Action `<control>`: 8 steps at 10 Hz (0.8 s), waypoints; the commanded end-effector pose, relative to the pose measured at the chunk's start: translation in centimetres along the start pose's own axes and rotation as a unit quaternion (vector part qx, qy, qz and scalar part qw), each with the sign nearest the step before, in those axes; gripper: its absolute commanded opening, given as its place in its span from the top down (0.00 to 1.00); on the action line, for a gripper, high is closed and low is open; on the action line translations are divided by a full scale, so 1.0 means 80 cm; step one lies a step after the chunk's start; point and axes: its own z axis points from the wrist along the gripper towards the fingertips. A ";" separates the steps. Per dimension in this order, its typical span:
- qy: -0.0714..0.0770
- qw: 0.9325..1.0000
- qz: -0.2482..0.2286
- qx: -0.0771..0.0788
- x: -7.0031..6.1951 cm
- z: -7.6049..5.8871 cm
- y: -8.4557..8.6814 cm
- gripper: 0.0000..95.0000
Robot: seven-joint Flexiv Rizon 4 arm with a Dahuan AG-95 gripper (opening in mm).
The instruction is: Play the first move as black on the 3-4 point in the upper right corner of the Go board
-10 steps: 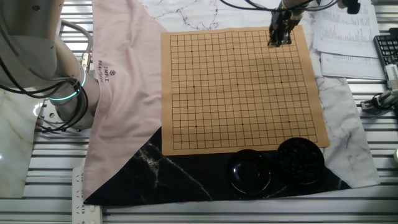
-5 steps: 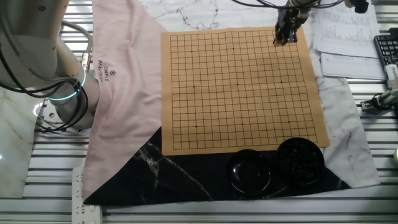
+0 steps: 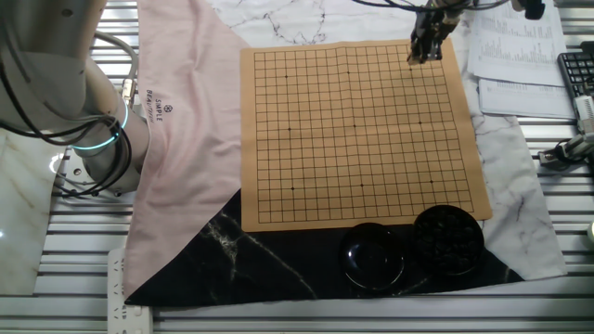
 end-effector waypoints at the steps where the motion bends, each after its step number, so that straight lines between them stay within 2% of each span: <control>1: 0.000 1.000 0.002 0.001 0.003 0.004 0.003 1.00; 8: -0.003 1.000 -0.008 -0.002 0.014 0.018 -0.001 1.00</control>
